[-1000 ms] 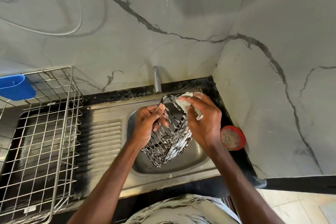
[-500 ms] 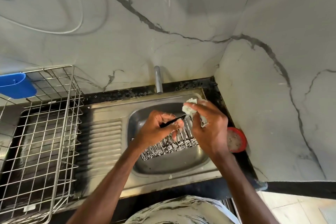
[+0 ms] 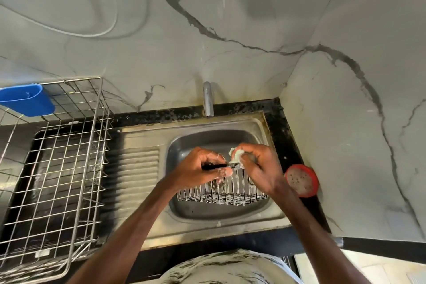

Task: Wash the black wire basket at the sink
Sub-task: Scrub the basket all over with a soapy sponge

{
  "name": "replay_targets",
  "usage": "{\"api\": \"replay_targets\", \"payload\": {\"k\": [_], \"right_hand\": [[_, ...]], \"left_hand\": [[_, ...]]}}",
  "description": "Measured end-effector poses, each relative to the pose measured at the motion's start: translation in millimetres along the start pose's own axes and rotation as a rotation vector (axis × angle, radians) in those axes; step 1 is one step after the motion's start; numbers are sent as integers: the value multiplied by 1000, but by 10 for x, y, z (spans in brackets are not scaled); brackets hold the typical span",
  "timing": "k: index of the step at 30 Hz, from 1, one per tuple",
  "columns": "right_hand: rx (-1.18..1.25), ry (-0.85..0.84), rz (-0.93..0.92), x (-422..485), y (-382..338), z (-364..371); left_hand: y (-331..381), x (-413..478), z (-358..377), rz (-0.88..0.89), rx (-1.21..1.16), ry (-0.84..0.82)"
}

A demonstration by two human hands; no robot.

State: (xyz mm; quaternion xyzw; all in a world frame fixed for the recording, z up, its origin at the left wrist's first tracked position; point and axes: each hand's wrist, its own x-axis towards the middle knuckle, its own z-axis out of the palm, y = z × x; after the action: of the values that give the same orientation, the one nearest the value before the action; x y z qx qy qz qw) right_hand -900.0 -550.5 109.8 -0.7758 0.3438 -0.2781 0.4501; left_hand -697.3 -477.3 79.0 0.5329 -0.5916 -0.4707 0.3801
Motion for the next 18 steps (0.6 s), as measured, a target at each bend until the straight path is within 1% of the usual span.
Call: {"api": "replay_targets", "payload": {"k": [2,5,6,7,8,9,10,11,12,13,14,15,16,17,18], "right_hand": [[-60,-25,76,64,-9,58],[-113,-41,113,166,17,109],[-136,-34,116,199,32,97],[-152,-30,113,223,33,72],[-158,-27,107,234,25,37],[-161,-18,97,234,6,3],[-158,-4,81,220,-14,-27],[-147,17,63,198,-36,-50],[-124,45,43,168,-55,-60],[-99,76,13,134,-74,-58],[-100,117,-44,92,-90,-52],[-127,158,-113,48,-100,-37],[-158,188,-184,4,-117,-27],[-173,202,-237,-35,-131,-23],[-189,208,-278,-75,-133,-19]], "left_hand": [[-103,-31,-18,-28,-17,0],[-345,-69,-74,-111,-55,32],[-444,-88,-82,-155,-73,71],[-544,-116,-77,-218,-108,133],[-627,-155,-57,-319,-152,228],[-684,-213,-30,-463,-176,316],[-724,-260,-2,-621,-204,364],[-734,-308,33,-794,-281,356],[-750,-354,67,-954,-415,307],[-730,-395,96,-1064,-594,240],[-708,-413,112,-1135,-799,169],[-676,-417,127,-1166,-1003,105],[-648,-415,143,-1151,-1183,49],[-628,-403,167,-1113,-1308,16],[-578,-378,184,-1079,-1376,30]]}}
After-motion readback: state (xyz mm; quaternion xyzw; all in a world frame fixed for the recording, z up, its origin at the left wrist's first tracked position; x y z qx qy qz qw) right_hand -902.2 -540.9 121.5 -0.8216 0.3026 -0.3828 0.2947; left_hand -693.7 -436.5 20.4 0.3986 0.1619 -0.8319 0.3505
